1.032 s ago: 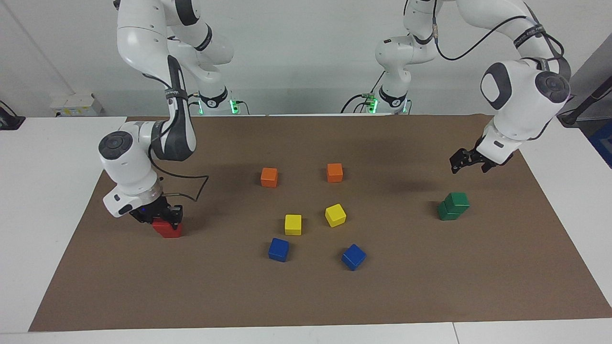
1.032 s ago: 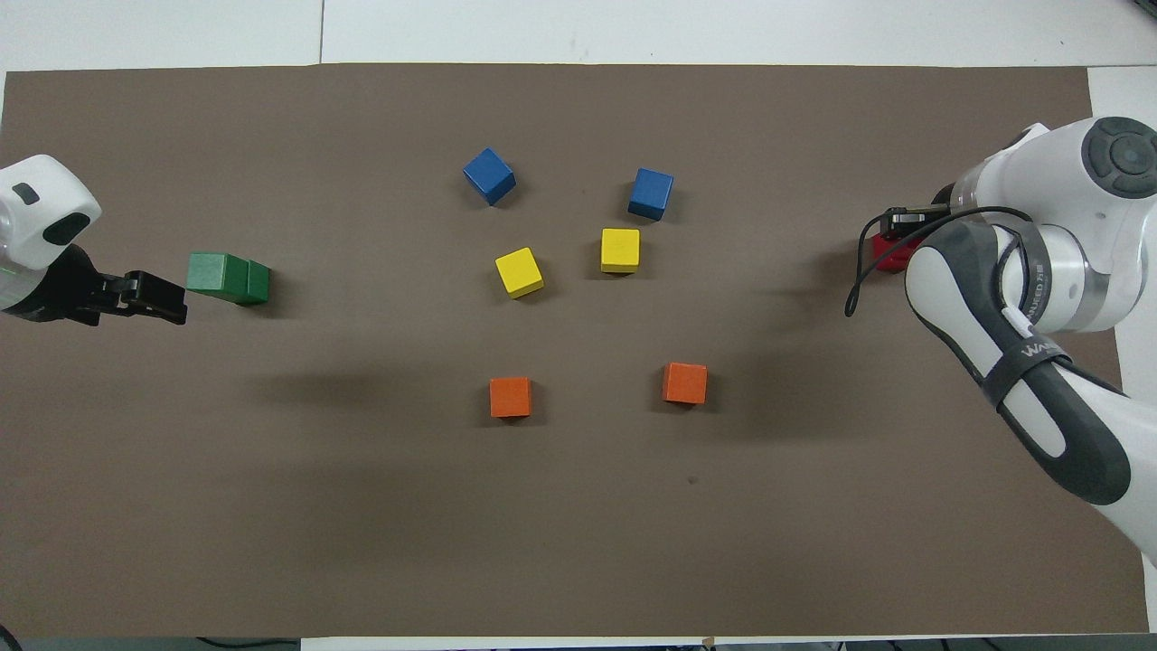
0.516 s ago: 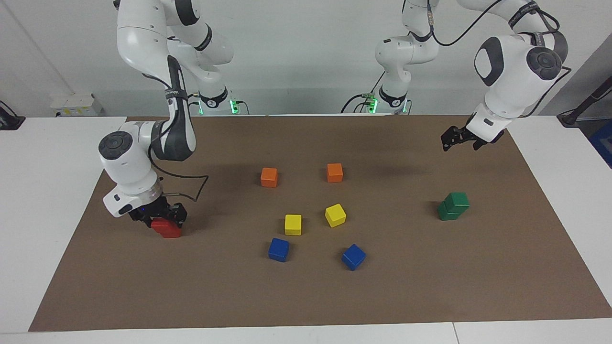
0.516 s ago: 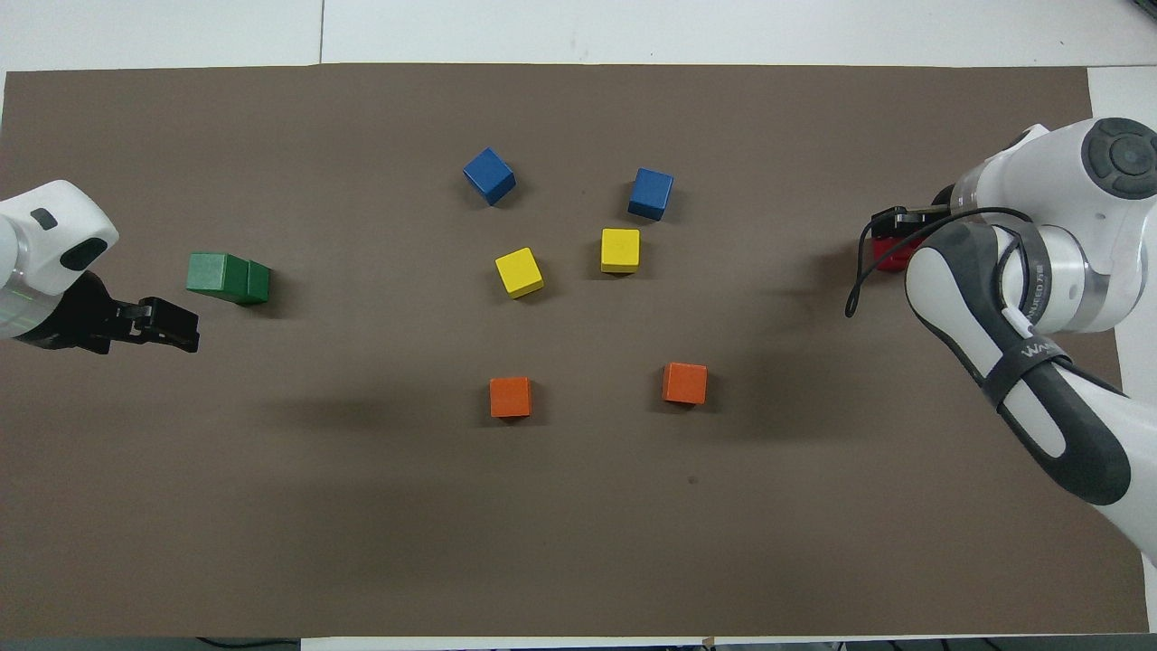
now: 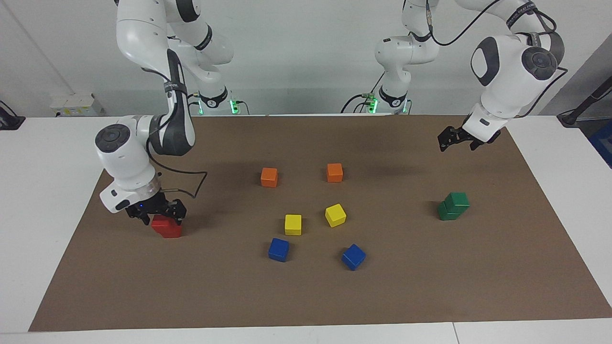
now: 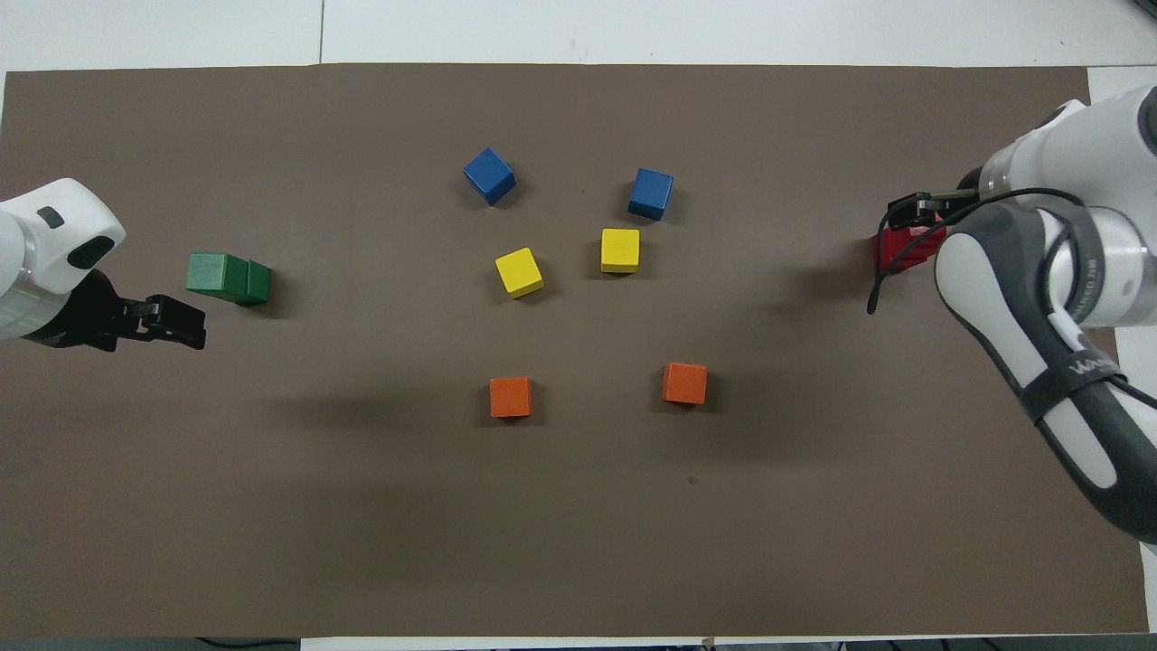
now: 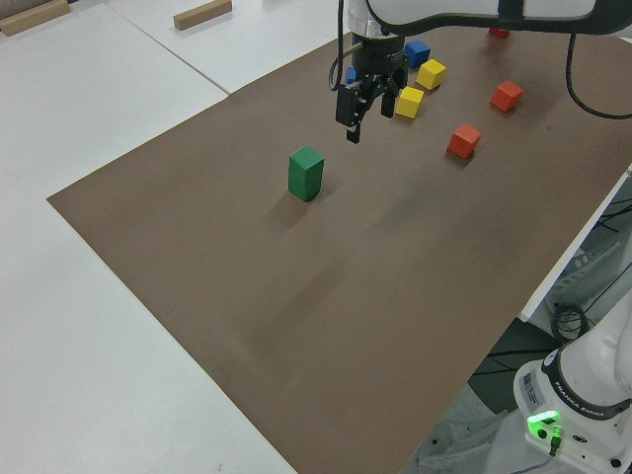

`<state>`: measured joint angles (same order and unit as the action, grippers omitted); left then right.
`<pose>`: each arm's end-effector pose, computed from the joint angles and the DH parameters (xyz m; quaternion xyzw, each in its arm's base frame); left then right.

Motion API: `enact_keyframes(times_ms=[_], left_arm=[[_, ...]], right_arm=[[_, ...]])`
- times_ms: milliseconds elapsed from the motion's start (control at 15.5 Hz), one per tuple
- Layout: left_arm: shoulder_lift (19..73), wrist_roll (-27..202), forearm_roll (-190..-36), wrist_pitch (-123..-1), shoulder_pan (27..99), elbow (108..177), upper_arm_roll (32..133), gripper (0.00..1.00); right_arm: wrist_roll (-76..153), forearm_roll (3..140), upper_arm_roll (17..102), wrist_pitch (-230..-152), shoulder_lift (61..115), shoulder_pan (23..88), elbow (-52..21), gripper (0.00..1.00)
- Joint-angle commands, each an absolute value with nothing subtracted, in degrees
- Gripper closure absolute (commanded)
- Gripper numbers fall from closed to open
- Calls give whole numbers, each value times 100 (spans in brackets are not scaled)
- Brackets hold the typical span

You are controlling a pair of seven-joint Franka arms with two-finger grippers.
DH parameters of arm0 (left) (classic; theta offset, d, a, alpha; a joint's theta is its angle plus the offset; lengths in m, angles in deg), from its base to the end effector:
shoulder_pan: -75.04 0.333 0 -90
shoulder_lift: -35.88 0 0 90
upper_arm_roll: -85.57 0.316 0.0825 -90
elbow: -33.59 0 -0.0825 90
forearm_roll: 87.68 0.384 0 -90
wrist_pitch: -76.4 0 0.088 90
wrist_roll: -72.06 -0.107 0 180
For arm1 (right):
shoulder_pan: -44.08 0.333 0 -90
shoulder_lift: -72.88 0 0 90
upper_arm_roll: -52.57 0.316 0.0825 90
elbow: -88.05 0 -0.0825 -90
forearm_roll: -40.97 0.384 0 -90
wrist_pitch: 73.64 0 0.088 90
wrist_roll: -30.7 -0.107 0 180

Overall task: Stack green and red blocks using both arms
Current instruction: 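Open the left gripper off the green stack while the right releases red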

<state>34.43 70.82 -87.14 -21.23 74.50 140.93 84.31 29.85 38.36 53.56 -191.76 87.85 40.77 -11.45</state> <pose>0.5379 -0.0161 0.5067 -0.9970 0.0274 0.0720 0.0052 0.6390 -0.0291 0.4319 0.9992 -0.0179 0.0316 0.0186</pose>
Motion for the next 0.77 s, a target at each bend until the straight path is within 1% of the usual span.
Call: enact_keyframes(times_ms=[0, 129, 323, 516, 645, 710], left_arm=[[3342, 7144, -8768, -2238, 7285, 14135, 8548, 0], [3342, 7153, -8768, -2239, 7276, 14144, 8548, 0], [3342, 7153, -8759, -2203, 7258, 14135, 8539, 0], [3351, 7171, -8759, -2107, 7284, 13987, 8417, 0], [3360, 7180, -8759, -1958, 7355, 13766, 8214, 0], [3360, 7180, -8751, -1957, 7337, 13774, 8223, 0]], right_arm=[[3035, 3921, 5415, -17818, 8301, 4039, -470, 0], [3044, 3947, 5415, -17315, 7845, 4074, -432, 0], [3044, 3956, 5424, -16796, 7422, 4101, -415, 0], [3044, 3956, 5415, -16611, 7184, 4136, -397, 0], [3026, 3956, 5415, -16340, 7078, 4136, -371, 0], [3035, 3956, 5406, -16173, 7069, 4136, -362, 0]])
